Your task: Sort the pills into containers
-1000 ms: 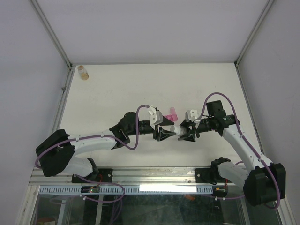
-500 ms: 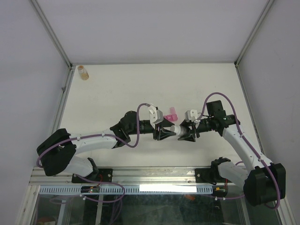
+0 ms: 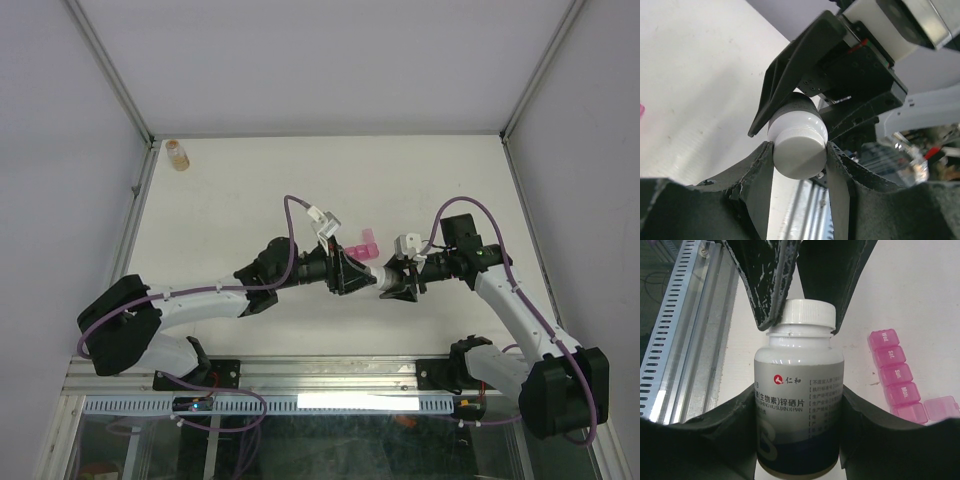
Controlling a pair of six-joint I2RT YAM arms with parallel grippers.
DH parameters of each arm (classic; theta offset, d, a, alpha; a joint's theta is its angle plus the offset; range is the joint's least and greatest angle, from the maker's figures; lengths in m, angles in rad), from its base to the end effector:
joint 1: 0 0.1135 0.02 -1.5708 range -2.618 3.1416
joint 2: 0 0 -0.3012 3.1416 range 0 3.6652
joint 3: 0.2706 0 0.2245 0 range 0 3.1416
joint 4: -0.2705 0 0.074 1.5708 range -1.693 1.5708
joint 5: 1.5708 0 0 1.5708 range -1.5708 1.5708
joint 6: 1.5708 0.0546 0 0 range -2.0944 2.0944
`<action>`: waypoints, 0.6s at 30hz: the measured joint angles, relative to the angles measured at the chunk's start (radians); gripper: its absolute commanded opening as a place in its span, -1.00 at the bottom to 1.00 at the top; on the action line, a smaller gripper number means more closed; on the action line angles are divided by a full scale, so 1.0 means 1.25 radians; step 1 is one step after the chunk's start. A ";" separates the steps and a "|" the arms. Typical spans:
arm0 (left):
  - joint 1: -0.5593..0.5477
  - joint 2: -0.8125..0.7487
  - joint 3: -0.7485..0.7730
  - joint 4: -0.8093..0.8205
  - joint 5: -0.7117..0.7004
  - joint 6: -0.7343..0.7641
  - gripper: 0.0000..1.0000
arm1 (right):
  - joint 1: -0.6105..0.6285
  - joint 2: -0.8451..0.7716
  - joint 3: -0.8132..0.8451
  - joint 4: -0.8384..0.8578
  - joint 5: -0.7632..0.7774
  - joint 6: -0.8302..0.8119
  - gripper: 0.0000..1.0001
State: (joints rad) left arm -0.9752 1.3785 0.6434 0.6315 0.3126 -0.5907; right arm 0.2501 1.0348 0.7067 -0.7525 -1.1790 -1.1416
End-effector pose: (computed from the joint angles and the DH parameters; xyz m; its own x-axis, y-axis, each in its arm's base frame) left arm 0.1479 -0.2482 0.2956 -0.5824 -0.0852 -0.8084 0.7645 0.2807 -0.5803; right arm 0.1183 0.0823 0.2759 0.1137 -0.3293 -0.9373 -0.9920 -0.0894 -0.0889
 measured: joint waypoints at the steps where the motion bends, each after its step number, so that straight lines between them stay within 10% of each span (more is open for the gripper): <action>1: -0.002 -0.004 0.003 -0.019 -0.016 -0.031 -0.75 | 0.000 0.001 0.000 0.000 0.002 0.000 -1.00; 18: -0.014 -0.031 0.026 -0.117 -0.085 -0.188 -0.72 | 0.000 0.001 0.000 0.009 -0.003 0.000 -1.00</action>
State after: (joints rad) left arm -0.9928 1.3392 0.6754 0.4850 0.2070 -0.8261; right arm 0.2501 1.0359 0.7067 -0.7406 -1.1824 -1.1419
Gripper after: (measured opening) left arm 0.418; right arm 0.548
